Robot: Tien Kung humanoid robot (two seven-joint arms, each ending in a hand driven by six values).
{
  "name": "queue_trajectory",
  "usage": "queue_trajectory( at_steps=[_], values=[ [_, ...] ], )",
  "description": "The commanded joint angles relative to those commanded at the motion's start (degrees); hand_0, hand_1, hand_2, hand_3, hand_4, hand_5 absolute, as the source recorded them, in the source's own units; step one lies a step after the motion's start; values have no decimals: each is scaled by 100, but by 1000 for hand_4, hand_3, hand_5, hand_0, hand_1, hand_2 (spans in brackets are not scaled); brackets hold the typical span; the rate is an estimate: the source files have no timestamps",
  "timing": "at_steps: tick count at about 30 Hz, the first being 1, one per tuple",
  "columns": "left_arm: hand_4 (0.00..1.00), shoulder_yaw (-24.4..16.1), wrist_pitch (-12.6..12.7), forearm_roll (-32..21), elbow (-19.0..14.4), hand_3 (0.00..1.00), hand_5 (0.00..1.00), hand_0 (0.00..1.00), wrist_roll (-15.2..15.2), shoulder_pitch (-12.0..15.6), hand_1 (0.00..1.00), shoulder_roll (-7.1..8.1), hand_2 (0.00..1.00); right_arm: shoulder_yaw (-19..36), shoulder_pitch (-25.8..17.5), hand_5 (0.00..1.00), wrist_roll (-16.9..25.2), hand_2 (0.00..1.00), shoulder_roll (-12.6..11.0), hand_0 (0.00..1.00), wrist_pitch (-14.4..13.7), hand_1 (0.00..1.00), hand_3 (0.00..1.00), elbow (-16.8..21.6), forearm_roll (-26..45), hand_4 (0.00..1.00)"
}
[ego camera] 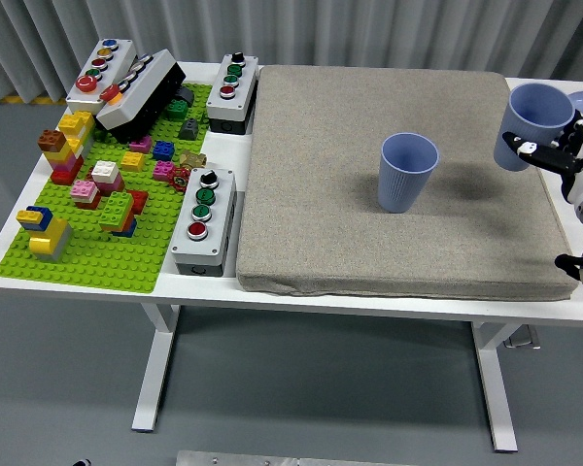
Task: Pick cup pour cup place
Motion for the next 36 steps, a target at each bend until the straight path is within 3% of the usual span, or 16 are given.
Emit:
queue_trajectory(
  at_steps=[8, 13, 20, 36],
  values=[
    [547, 20, -9, 9, 0, 755, 998, 819, -3, -30, 776, 3, 843, -252, -192, 2, 293, 573, 157, 787, -264, 683, 624, -205, -49, 672],
    [546, 26, -20, 16, 0, 755, 998, 818, 1, -34, 777, 11, 843, -546, -201, 2, 822, 575, 184, 789, -495, 689, 623, -381, 49, 672],
    [546, 51, -23, 4, 0, 755, 998, 818, 2, -56, 777, 12, 843, -840, -188, 2, 1392, 577, 232, 793, -537, 698, 623, -598, 237, 670],
    [546, 35, -22, 13, 0, 757, 998, 819, 5, -59, 776, 15, 841, -1142, -131, 2, 1320, 583, 260, 794, -488, 700, 626, -869, 153, 670]
  ],
)
